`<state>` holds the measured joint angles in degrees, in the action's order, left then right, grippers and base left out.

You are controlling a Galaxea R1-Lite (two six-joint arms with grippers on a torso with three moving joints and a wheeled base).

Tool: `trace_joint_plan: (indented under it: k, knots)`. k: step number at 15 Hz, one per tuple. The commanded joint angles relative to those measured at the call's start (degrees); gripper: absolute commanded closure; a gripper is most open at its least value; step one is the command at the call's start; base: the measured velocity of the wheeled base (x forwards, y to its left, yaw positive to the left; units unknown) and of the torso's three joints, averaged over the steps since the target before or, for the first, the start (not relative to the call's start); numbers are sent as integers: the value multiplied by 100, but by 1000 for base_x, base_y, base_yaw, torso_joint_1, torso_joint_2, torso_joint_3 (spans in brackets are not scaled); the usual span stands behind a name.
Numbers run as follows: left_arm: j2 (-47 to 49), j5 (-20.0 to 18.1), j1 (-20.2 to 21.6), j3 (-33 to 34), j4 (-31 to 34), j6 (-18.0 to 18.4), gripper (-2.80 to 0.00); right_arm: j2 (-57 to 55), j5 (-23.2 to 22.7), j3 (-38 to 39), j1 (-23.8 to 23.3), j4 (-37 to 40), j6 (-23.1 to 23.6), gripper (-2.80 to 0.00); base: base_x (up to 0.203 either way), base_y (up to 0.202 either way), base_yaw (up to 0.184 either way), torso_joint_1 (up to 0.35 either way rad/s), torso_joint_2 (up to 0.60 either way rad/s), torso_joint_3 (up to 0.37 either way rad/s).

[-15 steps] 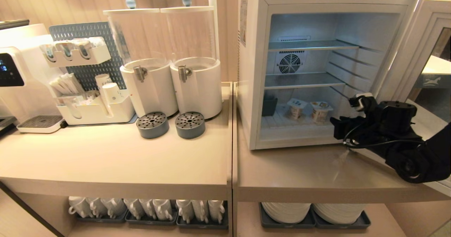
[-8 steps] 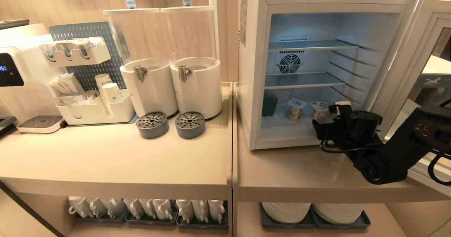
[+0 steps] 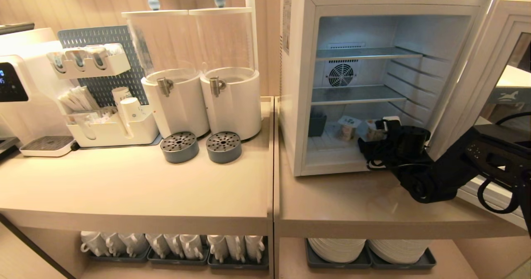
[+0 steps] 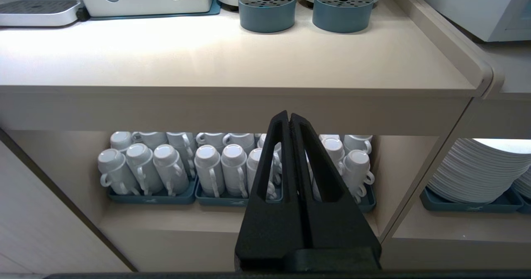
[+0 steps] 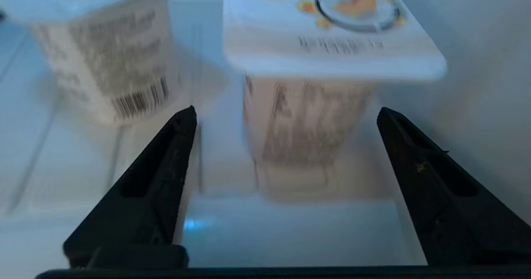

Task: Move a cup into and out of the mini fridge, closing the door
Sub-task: Take the yoghurt out of the freezer

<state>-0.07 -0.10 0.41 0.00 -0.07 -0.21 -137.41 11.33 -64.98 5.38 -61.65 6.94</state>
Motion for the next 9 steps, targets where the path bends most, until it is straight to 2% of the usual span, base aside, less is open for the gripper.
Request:
trace_joint_plan:
  k: [1,6,9]
  knots:
    - [-1,1,2,9,-1,-6,0,-179,10,-284,-31,101,7,-280,0,0,0,0,0,0]
    - [-1,1,2,9,-1,-5,0,-415,77,-1054,-236,718,1,-280,0,0,0,0,0,0]
    - [-1,1,2,9,-1,-2,0,-473,72,-1132,-256,801,1,-280,0,0,0,0,0,0]
